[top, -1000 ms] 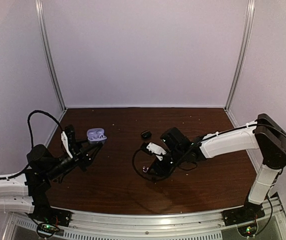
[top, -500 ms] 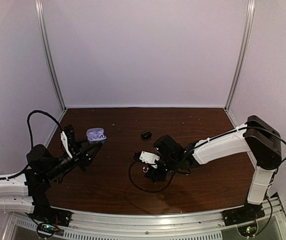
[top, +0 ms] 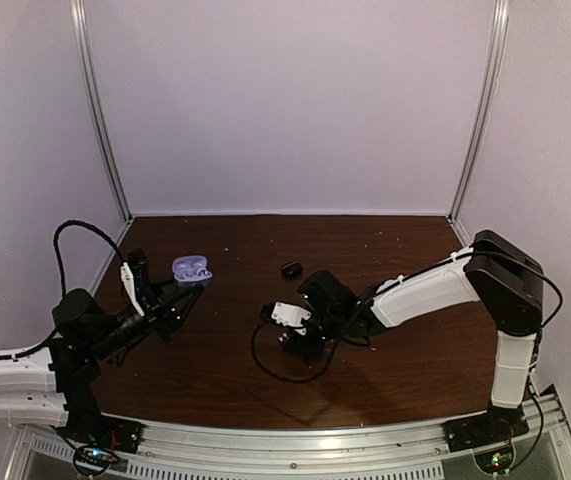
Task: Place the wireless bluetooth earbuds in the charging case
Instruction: Adjust the left earbud at the center of the board.
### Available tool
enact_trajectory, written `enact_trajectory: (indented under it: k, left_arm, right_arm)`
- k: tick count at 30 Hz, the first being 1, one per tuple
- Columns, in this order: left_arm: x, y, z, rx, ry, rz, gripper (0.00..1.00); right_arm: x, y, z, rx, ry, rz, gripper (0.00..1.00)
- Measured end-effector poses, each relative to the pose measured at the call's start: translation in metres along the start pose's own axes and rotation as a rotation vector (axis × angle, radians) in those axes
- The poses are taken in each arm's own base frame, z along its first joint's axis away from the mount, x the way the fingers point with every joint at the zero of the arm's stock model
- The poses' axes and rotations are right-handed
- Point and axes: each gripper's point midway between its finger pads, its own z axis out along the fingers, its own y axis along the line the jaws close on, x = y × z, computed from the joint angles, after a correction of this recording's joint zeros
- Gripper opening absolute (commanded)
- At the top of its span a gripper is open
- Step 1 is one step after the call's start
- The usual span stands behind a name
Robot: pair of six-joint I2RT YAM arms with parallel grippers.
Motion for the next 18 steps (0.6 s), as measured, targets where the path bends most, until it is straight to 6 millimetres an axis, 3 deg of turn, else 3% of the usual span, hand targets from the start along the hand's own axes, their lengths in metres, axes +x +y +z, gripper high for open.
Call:
enact_trajectory:
  k: [10,18]
  left_arm:
    - [0.001,0.0,0.0,0.0,0.003,0.003,0.0]
    - [0.001,0.0,0.0,0.0,0.003,0.006,0.0]
  right_arm:
    - [-0.01,-0.004,0.008,-0.013,-0.031,-0.011,0.42]
    - [-0.024,-0.007,0.02,-0.023,-0.048,-0.03,0.3]
